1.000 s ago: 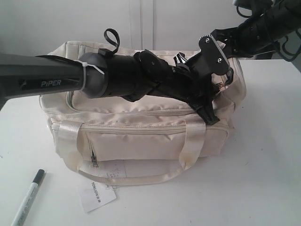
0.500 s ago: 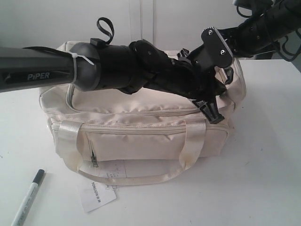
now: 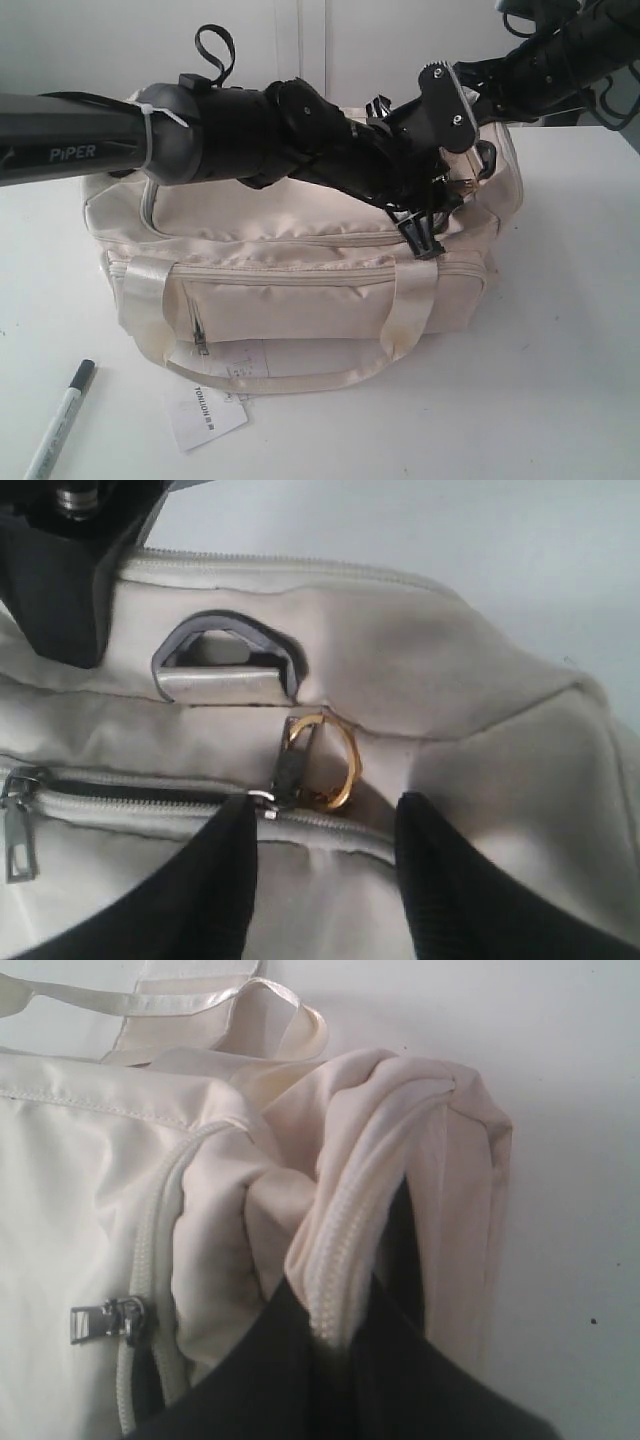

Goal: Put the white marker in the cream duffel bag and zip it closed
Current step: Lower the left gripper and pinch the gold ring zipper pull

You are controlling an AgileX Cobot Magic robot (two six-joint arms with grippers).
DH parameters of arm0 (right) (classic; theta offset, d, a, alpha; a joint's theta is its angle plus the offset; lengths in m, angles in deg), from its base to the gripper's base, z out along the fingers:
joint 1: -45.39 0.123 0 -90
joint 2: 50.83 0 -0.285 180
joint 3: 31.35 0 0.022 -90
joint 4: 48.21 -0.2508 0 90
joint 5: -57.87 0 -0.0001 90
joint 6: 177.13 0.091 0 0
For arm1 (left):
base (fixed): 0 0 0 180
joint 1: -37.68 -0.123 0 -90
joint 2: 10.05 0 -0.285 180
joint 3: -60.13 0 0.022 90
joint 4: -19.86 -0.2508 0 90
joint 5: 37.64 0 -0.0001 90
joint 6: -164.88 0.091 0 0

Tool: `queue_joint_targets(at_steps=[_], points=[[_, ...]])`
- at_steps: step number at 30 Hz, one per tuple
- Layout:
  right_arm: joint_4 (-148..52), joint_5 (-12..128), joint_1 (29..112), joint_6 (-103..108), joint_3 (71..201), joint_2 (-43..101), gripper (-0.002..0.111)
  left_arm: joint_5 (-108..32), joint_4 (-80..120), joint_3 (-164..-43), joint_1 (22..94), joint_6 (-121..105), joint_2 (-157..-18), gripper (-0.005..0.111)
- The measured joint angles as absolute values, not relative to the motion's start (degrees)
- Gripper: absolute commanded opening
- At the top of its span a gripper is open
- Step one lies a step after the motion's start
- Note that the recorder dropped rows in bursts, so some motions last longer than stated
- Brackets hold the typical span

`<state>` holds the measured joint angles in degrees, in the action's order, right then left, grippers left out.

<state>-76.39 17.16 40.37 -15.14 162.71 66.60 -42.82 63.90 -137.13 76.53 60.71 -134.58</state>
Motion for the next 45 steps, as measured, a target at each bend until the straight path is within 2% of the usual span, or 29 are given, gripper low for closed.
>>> queue_joint_targets(at_steps=[10,26,28,33,39,45], points=[[-76.39,16.94,40.37,-15.14,162.71,66.6,0.0,-43.48,59.56,-137.48,76.85,71.7,-136.0,0.051],[-76.28,17.5,40.37,-15.14,162.71,66.6,0.0,-35.45,60.71,-137.48,78.76,71.36,-137.2,0.051],[-76.28,17.62,40.37,-15.14,162.71,66.6,0.0,-34.73,60.8,-137.48,78.84,70.82,-137.2,0.049],[-76.28,17.62,40.37,-15.14,162.71,66.6,0.0,-32.73,60.94,-137.48,78.84,67.84,-137.22,0.033],[-76.28,17.62,40.37,-15.14,162.71,66.6,0.0,-33.74,60.94,-137.48,78.84,67.51,-137.22,0.032],[-76.28,17.62,40.37,-15.14,162.71,66.6,0.0,-41.11,61.07,-137.48,78.84,67.37,-135.45,0.031]])
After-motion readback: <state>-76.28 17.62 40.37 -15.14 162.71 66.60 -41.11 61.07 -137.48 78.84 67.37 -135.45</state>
